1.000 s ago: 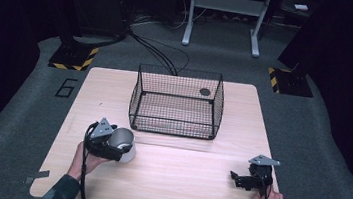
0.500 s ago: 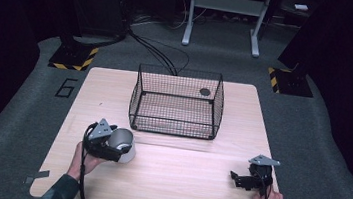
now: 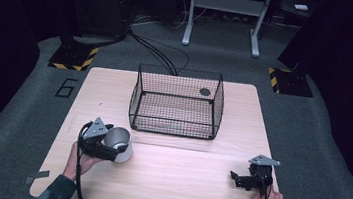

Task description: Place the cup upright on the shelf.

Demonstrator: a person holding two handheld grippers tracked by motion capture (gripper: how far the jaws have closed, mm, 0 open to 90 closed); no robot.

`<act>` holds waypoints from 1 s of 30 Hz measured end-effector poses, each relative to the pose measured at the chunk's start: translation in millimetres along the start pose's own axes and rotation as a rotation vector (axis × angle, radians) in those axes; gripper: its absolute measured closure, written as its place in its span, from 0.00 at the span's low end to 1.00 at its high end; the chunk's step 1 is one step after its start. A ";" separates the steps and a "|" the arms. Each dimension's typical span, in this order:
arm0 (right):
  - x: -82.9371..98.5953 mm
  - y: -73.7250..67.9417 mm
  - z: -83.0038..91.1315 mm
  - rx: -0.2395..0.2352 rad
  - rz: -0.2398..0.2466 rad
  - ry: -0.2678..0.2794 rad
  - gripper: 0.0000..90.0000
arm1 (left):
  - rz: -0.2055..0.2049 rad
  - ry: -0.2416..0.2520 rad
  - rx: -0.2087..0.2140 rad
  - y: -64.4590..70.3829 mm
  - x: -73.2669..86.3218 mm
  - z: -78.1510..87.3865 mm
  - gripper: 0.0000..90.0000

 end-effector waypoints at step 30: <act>0.0 0.2 0.0 0.000 0.002 0.000 0.00 | -0.060 0.016 0.068 20.5 -42.7 2.5 0.07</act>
Point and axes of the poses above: each handheld gripper's, and its own axes: z roughly backward along the jaws, x roughly out of its underside, y roughly to its right, the point moved 3 cm from there along -z, roughly forward along the jaws, and after that the axes turned 13 degrees about x, right-handed, at the moved point
